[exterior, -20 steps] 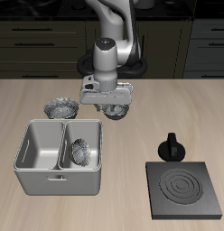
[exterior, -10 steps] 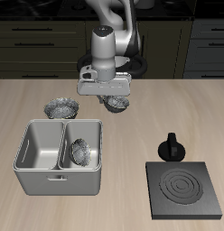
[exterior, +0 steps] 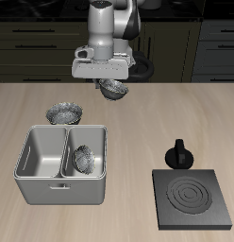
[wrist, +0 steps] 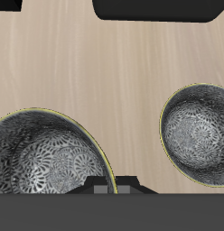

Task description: Place the smallest bowl in the left side of the drainer and the medium bowl in the right side

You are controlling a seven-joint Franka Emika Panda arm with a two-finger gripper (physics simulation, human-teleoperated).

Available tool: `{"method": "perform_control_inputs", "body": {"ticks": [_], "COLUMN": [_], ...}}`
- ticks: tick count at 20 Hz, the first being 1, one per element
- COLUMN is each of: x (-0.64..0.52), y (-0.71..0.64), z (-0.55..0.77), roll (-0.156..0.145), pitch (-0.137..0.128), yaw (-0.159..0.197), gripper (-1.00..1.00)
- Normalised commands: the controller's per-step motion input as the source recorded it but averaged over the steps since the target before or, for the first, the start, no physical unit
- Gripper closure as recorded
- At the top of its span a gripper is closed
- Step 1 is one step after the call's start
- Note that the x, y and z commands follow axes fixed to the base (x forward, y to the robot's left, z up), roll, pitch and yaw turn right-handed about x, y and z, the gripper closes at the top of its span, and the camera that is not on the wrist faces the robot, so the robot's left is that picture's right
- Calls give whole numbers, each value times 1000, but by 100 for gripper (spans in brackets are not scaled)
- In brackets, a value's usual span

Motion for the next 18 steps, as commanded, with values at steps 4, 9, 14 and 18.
{"method": "perform_control_inputs", "body": {"ticks": [4, 9, 14, 18], "x": [-42, -61, -43, -4], "y": [-146, -79, -48, -57], "z": [753, 480, 96, 243], "roll": [-21, -25, 2, -11], "pitch": [-77, -66, 27, -30], "yaw": [-6, 32, -37, -6], "gripper": [100, 100, 100, 100]}}
